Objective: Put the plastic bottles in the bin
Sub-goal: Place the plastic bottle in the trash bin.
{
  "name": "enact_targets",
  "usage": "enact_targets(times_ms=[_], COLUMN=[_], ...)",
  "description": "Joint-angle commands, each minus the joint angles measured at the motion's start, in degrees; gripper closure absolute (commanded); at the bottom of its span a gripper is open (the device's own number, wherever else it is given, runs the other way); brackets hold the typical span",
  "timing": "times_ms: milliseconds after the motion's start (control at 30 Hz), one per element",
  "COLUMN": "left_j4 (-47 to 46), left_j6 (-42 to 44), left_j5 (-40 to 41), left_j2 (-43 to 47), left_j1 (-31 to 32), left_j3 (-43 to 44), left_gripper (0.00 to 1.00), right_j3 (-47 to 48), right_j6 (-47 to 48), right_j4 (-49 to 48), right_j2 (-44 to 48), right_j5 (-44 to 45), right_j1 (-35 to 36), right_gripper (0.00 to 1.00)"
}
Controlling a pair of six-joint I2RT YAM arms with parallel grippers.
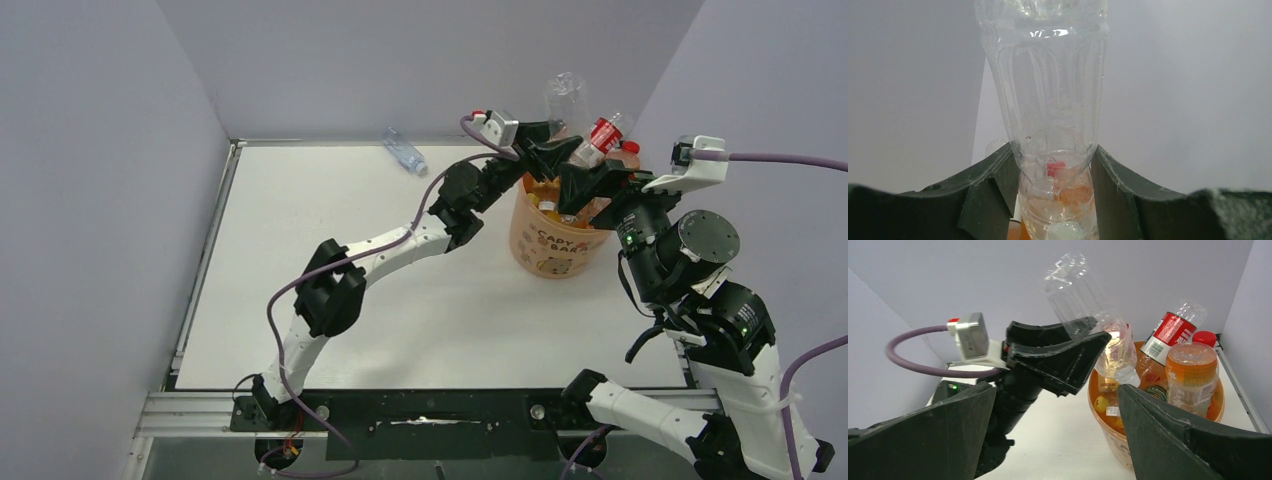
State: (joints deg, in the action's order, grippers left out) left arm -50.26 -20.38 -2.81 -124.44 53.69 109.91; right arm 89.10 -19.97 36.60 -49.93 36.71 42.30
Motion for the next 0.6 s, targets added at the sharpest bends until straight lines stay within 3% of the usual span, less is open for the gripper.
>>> enact_targets(times_ms=[0, 233, 567], left_j4=[-6.6, -2.7, 2.8], left_j6=[2.1, 6.5, 14.4], left_j5=[0.2, 0.2, -0.6], left_j2=[-4.7, -11.6, -13.1], left_j1=[0.5, 1.2, 3.8], left_j3=[8.1, 16.8, 17.9], left_gripper=[0.54, 0.53, 0.48], right_j3=[2.1, 1.7, 1.1], right_j6=[1.3, 1.6, 1.9], right_j4=[-3.5, -3.7, -4.4], right_j2=[0.1, 0.4, 0.0], right_j5=[-2.0, -2.7, -3.8], right_j1=[-0.3, -0.3, -0.3], right_gripper=[0.02, 0.02, 0.02])
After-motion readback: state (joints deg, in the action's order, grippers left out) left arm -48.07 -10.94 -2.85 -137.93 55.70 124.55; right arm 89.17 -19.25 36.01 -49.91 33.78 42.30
